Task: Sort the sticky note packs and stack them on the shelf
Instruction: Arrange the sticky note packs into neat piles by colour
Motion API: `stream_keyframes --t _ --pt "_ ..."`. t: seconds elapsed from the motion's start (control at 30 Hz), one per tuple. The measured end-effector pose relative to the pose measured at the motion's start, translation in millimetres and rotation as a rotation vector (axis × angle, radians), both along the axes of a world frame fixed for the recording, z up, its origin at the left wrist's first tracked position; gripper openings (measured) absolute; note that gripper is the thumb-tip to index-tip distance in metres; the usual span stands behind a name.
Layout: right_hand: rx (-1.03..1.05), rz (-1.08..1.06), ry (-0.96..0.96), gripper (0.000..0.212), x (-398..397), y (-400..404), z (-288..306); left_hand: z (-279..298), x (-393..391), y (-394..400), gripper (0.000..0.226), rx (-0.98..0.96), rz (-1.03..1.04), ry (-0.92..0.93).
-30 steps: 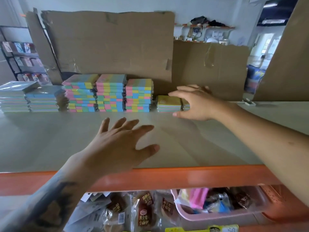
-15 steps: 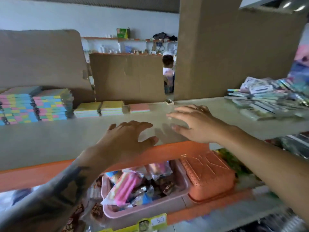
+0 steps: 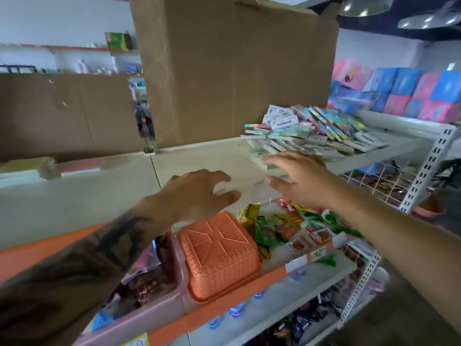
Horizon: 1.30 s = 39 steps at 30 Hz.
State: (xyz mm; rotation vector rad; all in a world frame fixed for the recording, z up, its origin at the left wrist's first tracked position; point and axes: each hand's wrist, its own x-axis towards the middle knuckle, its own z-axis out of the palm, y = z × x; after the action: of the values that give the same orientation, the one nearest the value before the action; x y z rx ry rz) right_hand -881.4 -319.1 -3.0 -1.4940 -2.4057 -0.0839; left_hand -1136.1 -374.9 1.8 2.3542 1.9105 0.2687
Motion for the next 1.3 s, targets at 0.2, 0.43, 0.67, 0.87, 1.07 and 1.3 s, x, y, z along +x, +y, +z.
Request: stream_keyframes --t 0.2,0.43,0.67,0.87,1.07,1.3 --pt "0.029 -0.065 0.069 0.052 50.8 30.6 6.4 12.2 50.5 75.4 0.07 0.022 -0.059 -0.011" --pt "-0.008 -0.101 0.071 0.068 86.5 91.1 24.0 16.3 92.2 160.6 0.105 0.065 -0.125 -0.023" --pt "0.011 -0.071 -0.005 0.046 90.2 133.1 14.6 10.5 109.6 193.9 0.103 0.072 -0.099 -0.104" --pt "0.133 -0.03 -0.013 0.023 98.3 133.1 3.8 9.7 112.0 187.1 0.097 0.085 -0.028 -0.188" --pt "0.447 0.013 0.067 0.019 88.9 109.8 -7.2 9.2 89.7 144.1 0.09 0.15 0.078 -0.289" --pt "0.605 0.113 0.122 0.026 35.1 71.6 -8.2 8.3 23.7 56.9 0.081 0.328 0.293 -0.358"
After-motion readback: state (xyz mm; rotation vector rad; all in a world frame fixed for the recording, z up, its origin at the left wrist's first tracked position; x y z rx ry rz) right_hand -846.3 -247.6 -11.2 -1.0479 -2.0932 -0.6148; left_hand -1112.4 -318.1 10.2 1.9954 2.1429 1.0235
